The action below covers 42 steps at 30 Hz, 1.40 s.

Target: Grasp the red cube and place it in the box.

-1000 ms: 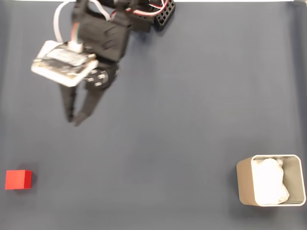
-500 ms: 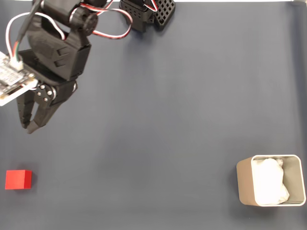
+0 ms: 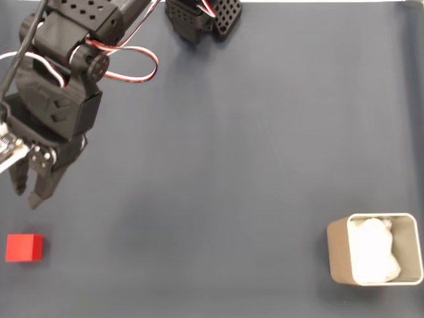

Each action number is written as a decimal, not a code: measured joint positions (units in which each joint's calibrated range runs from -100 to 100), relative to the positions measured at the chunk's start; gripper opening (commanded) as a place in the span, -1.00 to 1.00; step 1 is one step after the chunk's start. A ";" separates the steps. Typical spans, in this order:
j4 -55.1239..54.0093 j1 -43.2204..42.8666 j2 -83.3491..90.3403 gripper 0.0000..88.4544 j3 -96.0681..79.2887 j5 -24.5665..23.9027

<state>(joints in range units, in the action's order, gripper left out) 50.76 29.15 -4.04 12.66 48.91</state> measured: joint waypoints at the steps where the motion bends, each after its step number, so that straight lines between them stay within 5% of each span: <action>1: 0.00 0.00 -1.04 -0.81 1.08 0.00; 25: 0.00 4.38 -33.09 -0.07 31.10 0.39; 42: 0.00 4.82 -46.55 0.07 44.76 1.22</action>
<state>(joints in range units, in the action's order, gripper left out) 50.76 33.98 -50.59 57.41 50.13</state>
